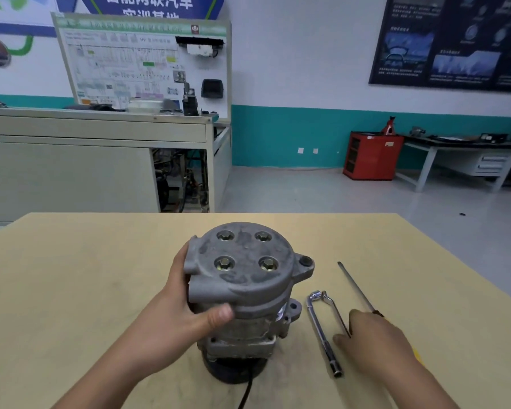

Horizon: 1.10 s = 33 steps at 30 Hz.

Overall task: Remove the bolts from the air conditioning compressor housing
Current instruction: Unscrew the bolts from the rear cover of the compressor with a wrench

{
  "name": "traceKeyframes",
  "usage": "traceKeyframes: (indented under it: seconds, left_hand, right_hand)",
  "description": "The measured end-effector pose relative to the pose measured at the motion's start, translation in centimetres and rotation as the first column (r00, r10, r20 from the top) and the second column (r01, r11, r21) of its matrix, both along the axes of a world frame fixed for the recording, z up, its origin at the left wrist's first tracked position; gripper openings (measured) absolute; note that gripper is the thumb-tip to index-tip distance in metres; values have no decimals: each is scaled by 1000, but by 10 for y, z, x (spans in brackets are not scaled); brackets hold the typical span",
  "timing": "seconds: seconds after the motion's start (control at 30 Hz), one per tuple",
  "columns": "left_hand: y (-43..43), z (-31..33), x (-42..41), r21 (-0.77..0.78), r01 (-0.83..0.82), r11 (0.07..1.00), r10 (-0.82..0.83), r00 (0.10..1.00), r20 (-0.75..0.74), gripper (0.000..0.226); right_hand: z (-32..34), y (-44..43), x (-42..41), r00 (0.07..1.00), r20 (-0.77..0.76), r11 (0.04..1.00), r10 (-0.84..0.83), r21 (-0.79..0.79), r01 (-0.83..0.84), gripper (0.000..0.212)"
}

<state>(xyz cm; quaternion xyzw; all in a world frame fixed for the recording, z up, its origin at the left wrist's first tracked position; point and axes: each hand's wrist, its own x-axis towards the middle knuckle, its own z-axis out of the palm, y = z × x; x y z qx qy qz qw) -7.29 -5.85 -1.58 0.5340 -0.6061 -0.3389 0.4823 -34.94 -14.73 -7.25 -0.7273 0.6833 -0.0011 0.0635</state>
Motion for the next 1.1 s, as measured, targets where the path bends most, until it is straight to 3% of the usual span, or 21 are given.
traceKeyframes:
  seconds: [0.1,0.27,0.33,0.4,0.47,0.53,0.67,0.8,1.1]
  left_hand:
    - [4,3,-2,-8,-48,999,47,999,-13,132]
    - [7,9,-3,-9,-86,996,86,996,-39,104]
    - [7,10,-2,-23,-65,998,63,995,-72,97]
    - [7,11,-4,-33,-46,998,42,993,-112,96]
    - [6,11,-6,-34,-42,999,37,989,-141,92]
    - [5,11,-8,-29,-45,999,40,985,-166,83]
    - [6,10,-9,-24,-50,998,44,980,-192,80]
    - [9,7,-10,-32,-60,998,53,977,-205,77]
    - [17,0,-4,-56,-72,996,58,972,-229,80]
  right_hand:
    - [-7,-8,-3,1000,20,1000,-7,15,7,38]
    - [-4,-15,-3,1000,5,999,-16,31,16,25]
    - [-1,-16,-7,996,76,999,-38,22,37,20]
    - [6,-16,-13,958,281,998,-56,34,49,23]
    - [15,-10,-16,806,586,995,-82,97,31,25]
    - [25,-4,-18,599,794,992,-101,124,2,23]
    - [56,5,-14,150,984,989,-96,111,-94,15]
    - [95,18,6,-252,965,964,-77,7,-268,20]
    - [140,27,59,-650,752,906,-108,-195,-376,26]
